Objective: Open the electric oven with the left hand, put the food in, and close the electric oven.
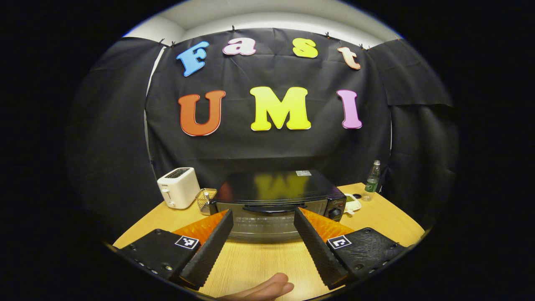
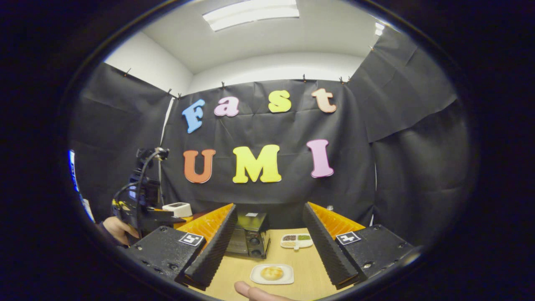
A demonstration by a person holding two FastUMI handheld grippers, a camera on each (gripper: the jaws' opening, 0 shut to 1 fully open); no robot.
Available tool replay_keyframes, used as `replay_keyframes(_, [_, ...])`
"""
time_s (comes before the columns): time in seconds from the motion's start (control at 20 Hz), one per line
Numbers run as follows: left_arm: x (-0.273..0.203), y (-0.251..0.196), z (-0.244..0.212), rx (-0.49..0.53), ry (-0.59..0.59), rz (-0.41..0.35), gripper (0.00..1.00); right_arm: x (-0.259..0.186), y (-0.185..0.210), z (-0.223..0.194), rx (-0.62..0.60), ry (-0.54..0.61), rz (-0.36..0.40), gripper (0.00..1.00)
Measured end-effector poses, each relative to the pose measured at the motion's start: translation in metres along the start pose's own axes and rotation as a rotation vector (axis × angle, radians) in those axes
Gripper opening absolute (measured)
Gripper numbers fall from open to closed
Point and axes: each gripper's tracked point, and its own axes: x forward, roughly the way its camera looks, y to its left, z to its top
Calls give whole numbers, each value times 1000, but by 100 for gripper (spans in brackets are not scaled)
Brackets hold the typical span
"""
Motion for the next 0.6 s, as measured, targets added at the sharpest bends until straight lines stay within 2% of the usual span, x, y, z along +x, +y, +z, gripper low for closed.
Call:
replay_keyframes(0.1, [32, -3, -7, -1, 27, -2, 100, -1, -15, -4, -14, -10, -13, 96])
replay_keyframes(0.15, [44, -4, -10, -13, 39, -7, 96, -1, -25, -5, -18, -15, -27, 96])
replay_keyframes(0.25, [62, -9, -10, -37, 32, -28, 96, -2, -43, -9, -23, -19, -53, 96])
replay_keyframes(0.6, [94, -8, -25, -60, 88, -44, 96, -8, -71, -20, 8, -9, -87, 96])
